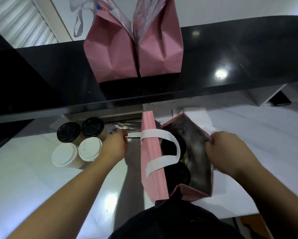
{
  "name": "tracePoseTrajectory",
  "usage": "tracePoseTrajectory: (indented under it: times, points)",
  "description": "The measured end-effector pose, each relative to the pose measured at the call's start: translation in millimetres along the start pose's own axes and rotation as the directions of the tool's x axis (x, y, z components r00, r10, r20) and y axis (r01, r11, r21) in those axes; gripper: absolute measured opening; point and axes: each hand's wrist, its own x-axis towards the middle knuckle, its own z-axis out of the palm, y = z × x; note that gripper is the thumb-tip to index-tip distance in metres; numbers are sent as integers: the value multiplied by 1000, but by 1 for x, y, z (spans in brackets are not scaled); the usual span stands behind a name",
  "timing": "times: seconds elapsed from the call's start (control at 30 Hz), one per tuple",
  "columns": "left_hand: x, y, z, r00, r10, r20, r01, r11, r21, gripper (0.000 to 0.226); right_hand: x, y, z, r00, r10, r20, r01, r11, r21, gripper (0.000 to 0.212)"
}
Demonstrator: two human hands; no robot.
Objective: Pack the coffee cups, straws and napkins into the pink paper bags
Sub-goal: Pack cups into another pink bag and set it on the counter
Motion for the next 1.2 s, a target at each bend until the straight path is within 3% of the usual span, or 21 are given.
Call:
tracePoseTrajectory:
  times: [0.17, 0.27, 0.4, 0.53, 1.2]
  points:
    - [26, -2, 33, 979, 22, 205, -38, 997, 73, 33, 9, 6, 0, 998, 68, 14, -66, 993, -95, 32]
    - [41, 1, 44, 985, 69, 160, -91, 987, 132, 47, 4, 7, 2, 998, 55, -23, -57, 995, -85, 33]
    - [63, 3, 52, 984, 160, 74, -170, 971, 167, 47, 2, 3, -2, 997, 72, 25, -70, 993, -95, 26]
    - [78, 3, 57, 976, 204, 77, -216, 953, 213, 49, 1, -1, -6, 993, 97, 62, -93, 994, -63, 25]
    - [79, -2, 53, 959, 284, 5, -271, 909, 317, 20, 3, 0, -2, 995, 102, 7, -101, 994, -46, 34]
